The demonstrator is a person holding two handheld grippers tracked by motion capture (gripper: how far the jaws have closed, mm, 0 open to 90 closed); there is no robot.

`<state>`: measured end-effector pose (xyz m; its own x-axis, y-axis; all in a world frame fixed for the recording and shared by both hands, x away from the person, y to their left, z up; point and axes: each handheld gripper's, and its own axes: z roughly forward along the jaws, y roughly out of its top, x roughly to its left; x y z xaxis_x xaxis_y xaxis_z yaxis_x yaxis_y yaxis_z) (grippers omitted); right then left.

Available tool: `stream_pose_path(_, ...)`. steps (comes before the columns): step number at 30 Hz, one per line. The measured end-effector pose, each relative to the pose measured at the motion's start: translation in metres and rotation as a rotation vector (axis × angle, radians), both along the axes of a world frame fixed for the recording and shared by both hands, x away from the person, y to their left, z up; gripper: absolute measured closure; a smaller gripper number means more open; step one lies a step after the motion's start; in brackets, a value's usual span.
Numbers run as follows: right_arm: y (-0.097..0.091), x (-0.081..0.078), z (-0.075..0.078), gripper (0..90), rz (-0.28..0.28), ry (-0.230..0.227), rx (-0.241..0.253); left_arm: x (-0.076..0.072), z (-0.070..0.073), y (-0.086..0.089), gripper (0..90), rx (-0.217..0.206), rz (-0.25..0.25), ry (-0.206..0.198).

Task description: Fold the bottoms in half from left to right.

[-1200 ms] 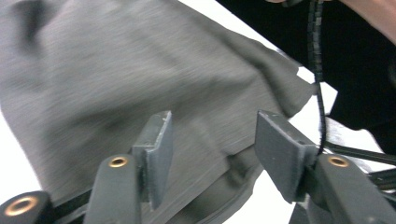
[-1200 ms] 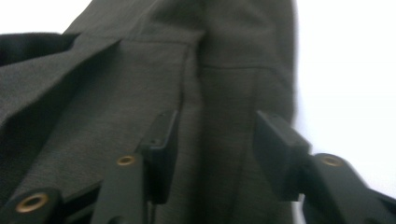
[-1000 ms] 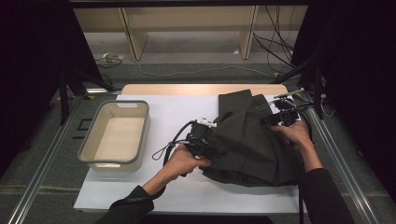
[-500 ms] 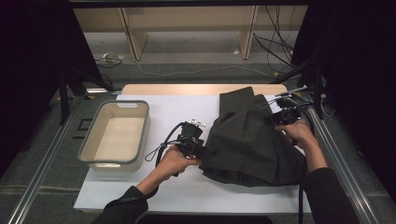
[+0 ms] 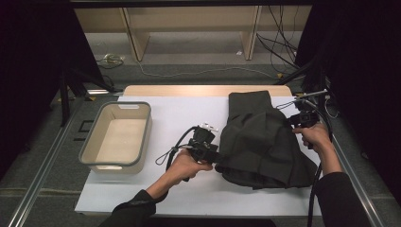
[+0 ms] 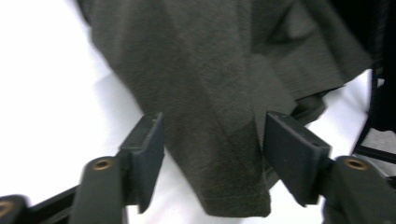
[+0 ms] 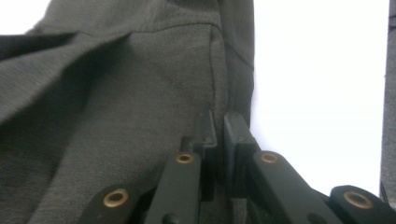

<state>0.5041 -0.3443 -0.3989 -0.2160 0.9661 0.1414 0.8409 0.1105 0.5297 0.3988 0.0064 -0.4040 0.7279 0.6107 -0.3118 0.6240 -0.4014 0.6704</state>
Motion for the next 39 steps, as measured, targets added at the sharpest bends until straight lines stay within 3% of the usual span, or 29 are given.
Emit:
stream_pose_path(4, 0.002, 0.000, -0.007, 85.5, 0.001, 0.008, -0.013, -0.006, -0.011, -0.013, 59.0, 0.020, -0.049, 0.015)
stream_pose_path(5, 0.002, 0.000, -0.007, 85.5, -0.003, 0.005, -0.016, -0.007, -0.014, -0.016, 69.0, 0.030, -0.060, 0.018)
stream_pose_path(7, 0.004, -0.001, -0.007, 85.1, -0.006, -0.002, -0.022, -0.010, -0.018, -0.020, 80.3, 0.047, -0.066, 0.025)
stream_pose_path(9, 0.006, -0.002, -0.006, 85.1, -0.001, -0.013, -0.043, -0.013, -0.024, -0.022, 86.4, 0.037, -0.085, 0.059)
stream_pose_path(11, 0.008, -0.003, -0.007, 85.0, 0.000, -0.016, -0.055, -0.018, -0.032, -0.027, 86.7, 0.032, -0.109, 0.091)
stream_pose_path(13, 0.009, -0.003, -0.009, 83.3, -0.004, -0.023, -0.065, -0.021, -0.036, -0.031, 85.4, 0.060, -0.118, 0.077)
stream_pose_path(15, 0.009, -0.005, -0.010, 75.5, -0.009, -0.038, -0.077, -0.021, -0.036, -0.031, 78.7, 0.049, -0.117, 0.090)
stream_pose_path(19, 0.010, -0.017, -0.002, 55.9, -0.009, -0.077, -0.064, -0.019, -0.024, -0.018, 67.2, 0.009, -0.112, 0.067)
stream_pose_path(23, 0.011, -0.045, 0.006, 47.8, 0.013, -0.117, -0.100, -0.017, -0.012, -0.003, 59.1, -0.004, -0.078, 0.036)
stream_pose_path(27, 0.005, -0.078, 0.006, 47.7, 0.022, -0.139, -0.070, -0.017, -0.003, 0.007, 56.5, -0.017, -0.060, 0.018)
stream_pose_path(31, 0.003, -0.106, -0.001, 48.6, 0.023, -0.113, -0.086, -0.022, -0.001, 0.012, 55.2, -0.010, -0.059, 0.004)
stream_pose_path(39, 0.009, -0.138, -0.021, 50.5, 0.024, -0.053, -0.095, -0.029, -0.006, 0.009, 54.6, -0.005, -0.074, 0.011)
